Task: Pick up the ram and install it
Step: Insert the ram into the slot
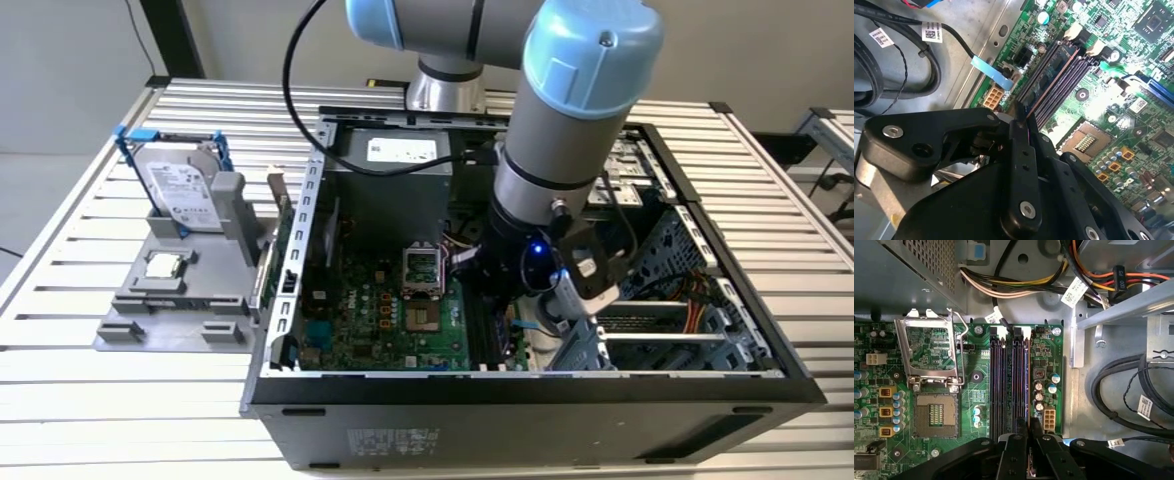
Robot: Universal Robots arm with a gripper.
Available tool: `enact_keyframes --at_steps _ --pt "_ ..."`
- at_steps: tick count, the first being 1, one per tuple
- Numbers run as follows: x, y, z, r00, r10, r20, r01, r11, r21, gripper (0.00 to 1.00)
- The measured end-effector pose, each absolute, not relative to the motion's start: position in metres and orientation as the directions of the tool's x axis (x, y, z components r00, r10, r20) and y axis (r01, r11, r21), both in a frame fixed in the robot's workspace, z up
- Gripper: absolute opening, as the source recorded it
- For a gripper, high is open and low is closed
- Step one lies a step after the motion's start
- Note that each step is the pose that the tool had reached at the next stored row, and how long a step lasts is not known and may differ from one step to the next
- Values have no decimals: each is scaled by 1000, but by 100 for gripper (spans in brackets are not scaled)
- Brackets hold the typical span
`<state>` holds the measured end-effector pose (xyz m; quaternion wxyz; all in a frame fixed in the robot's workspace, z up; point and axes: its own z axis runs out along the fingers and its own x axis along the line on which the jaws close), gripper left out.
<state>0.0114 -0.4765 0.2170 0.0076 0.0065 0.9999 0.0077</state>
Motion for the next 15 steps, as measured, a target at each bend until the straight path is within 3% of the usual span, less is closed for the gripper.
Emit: enact_keyframes --at_steps 15 --pt "11 -477 221 -1000 23 -14 22 1000 21 0"
